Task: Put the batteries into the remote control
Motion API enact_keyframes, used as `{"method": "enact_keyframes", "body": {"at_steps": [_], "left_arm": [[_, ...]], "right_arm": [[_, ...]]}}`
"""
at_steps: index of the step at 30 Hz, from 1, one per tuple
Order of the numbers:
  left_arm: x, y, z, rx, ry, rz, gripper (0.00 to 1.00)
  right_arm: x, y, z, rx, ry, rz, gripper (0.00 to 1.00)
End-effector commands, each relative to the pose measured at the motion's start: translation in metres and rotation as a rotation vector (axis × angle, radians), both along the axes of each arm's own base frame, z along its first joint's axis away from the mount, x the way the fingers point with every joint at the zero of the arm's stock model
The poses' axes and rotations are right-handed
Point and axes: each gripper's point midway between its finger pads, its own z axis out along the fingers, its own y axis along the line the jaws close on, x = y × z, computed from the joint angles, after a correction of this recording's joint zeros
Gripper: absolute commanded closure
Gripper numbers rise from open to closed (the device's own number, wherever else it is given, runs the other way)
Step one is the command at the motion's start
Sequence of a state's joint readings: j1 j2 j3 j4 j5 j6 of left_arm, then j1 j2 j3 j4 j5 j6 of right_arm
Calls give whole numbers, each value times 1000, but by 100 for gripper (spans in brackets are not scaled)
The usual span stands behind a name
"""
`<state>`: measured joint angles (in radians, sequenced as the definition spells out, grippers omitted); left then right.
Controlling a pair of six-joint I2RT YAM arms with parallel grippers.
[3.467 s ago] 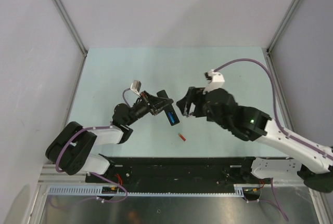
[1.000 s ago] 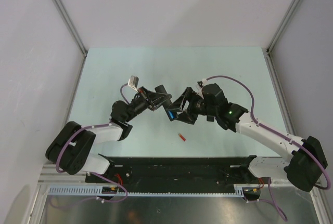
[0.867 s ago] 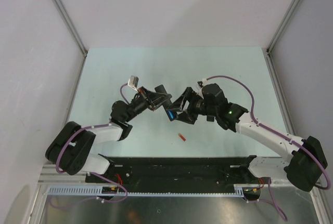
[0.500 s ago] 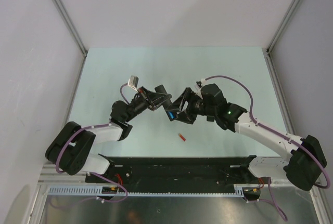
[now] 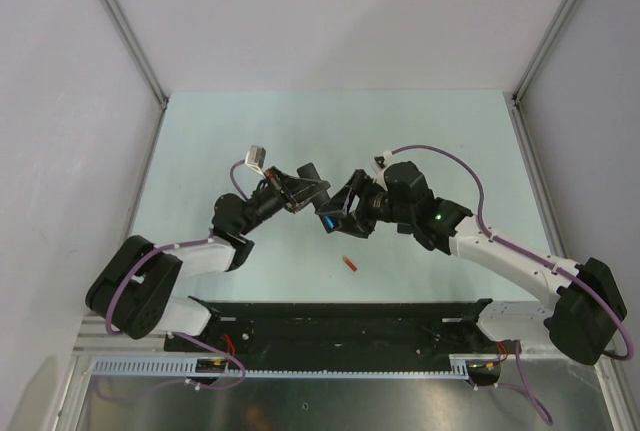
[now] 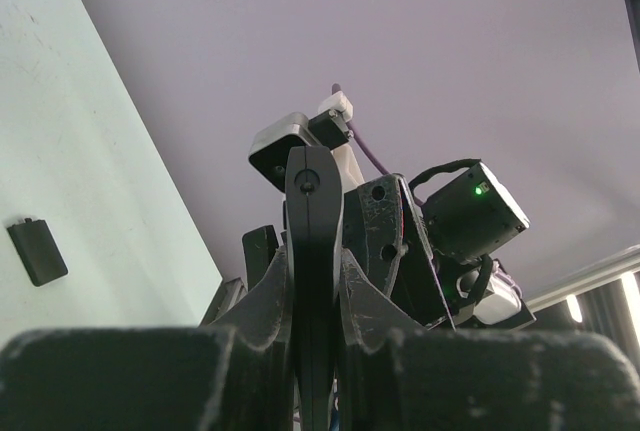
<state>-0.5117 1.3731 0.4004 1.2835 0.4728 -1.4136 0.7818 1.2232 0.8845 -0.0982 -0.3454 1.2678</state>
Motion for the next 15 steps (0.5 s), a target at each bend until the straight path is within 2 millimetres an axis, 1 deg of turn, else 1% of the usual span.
{"method": "enact_keyframes", "body": {"at_steps": [1,14,15], "left_arm": [[-6,8,35,-71,-102,21,100],[-5,10,40,-99,-78,28,100],[-4,11,41,-106,-75,30,100]], "right_arm": [[2,0,-4,-20,-7,-10,34],[1,-2,-7,-12,-14,-21,39],[1,-2,-5,-6,-22,-20,39]]}}
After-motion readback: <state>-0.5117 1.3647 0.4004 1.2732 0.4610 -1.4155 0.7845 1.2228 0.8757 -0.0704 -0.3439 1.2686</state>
